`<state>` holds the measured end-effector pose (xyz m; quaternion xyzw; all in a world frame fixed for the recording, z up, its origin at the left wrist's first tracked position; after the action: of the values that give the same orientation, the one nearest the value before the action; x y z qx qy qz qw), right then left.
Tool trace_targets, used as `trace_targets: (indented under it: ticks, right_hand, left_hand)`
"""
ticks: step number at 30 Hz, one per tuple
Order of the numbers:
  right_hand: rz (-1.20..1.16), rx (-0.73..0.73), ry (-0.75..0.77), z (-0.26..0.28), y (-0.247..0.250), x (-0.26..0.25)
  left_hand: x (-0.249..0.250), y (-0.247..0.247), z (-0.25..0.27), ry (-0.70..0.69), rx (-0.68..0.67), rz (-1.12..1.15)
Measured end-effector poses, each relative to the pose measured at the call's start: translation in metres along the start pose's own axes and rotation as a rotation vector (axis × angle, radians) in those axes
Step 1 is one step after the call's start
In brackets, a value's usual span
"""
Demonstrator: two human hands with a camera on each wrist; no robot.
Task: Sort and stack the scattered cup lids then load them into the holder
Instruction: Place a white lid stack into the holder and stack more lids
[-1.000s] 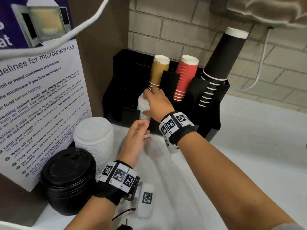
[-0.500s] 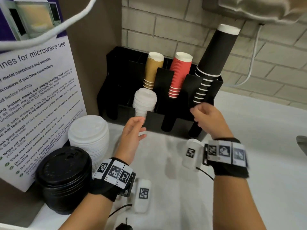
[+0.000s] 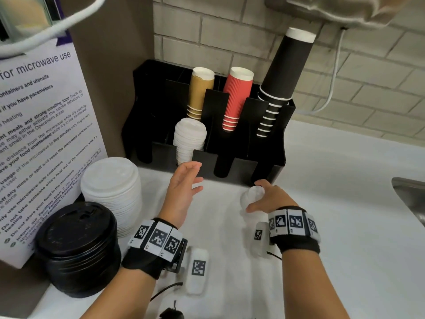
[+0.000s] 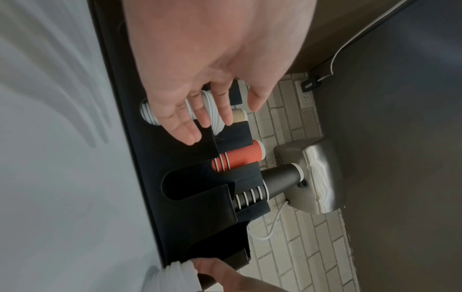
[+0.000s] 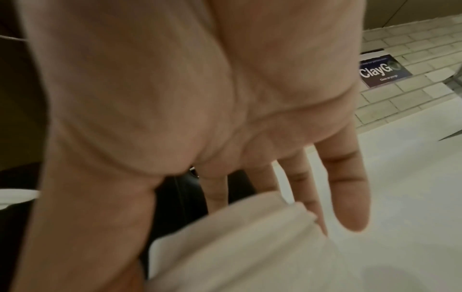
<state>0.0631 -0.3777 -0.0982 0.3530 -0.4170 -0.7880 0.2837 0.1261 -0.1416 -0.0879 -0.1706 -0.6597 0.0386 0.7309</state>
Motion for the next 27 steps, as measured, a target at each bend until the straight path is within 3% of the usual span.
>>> trace_targets:
  ticks: [8, 12, 15, 19, 27]
  right_hand:
    - [-0.068, 0.063, 0.043, 0.005, 0.014, 0.0]
    - [-0.356, 0.038, 0.269, 0.027, 0.034, -0.032]
    - [-0.539, -0.085, 0.464, 0.048, 0.032, -0.073]
    - [-0.599, -0.176, 0.588, 0.062, 0.024, -0.1]
    - [-0.665, -0.208, 0.663, 0.063, 0.029, -0.104]
  left_hand:
    - [0.003, 0.002, 0.004, 0.002, -0.028, -0.037]
    - [0.002, -0.021, 0.012, 0.005, -0.294, -0.226]
    - [0.002, -0.039, 0.019, 0.012, -0.437, -0.202]
    - [0.011, -0.044, 0.018, -0.052, -0.451, -0.071]
    - [0.015, -0.035, 0.015, -0.114, -0.436, -0.078]
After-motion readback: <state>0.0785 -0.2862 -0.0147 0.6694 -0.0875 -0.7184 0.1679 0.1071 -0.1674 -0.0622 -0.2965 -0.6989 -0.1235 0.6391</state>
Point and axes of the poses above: each hand's wrist, its own z-axis away from the middle knuckle, its own y-axis out of the back of the hand, x = y × z, the point moved 8 cm from there along -z, towards the middle knuckle
